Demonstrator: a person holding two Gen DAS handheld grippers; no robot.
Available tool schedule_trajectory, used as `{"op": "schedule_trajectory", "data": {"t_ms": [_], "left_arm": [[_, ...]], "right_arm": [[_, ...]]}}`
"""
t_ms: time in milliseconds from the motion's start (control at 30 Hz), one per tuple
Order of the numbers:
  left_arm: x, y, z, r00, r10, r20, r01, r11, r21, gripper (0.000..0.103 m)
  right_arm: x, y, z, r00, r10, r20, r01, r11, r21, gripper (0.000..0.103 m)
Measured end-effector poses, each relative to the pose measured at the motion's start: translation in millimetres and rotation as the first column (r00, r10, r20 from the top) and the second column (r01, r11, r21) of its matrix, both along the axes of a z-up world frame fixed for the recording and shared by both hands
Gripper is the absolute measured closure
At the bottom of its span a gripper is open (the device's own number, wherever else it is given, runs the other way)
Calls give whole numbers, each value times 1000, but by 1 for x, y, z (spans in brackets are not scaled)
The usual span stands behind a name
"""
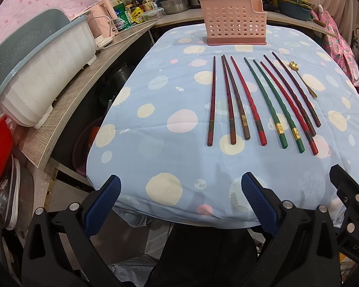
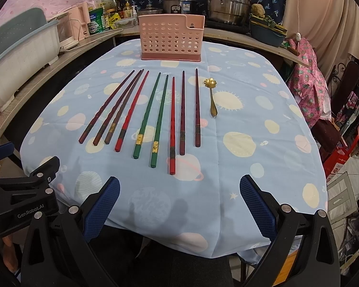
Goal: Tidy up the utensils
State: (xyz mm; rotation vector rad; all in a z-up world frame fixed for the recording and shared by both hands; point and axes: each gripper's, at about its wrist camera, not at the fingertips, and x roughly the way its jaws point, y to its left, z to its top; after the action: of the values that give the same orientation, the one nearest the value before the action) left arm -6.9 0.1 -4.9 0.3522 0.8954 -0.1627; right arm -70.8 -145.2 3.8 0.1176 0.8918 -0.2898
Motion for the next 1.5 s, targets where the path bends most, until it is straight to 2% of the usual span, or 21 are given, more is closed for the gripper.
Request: {"op": "schedule_trajectory", "data": {"t_ms": [1500], "left_arm": [[-2,-1,-2,1000,1,-15,-1,1000,9,7]], "right_arm": [[2,0,-1,1000,-1,0,1,1000,1,7]]}}
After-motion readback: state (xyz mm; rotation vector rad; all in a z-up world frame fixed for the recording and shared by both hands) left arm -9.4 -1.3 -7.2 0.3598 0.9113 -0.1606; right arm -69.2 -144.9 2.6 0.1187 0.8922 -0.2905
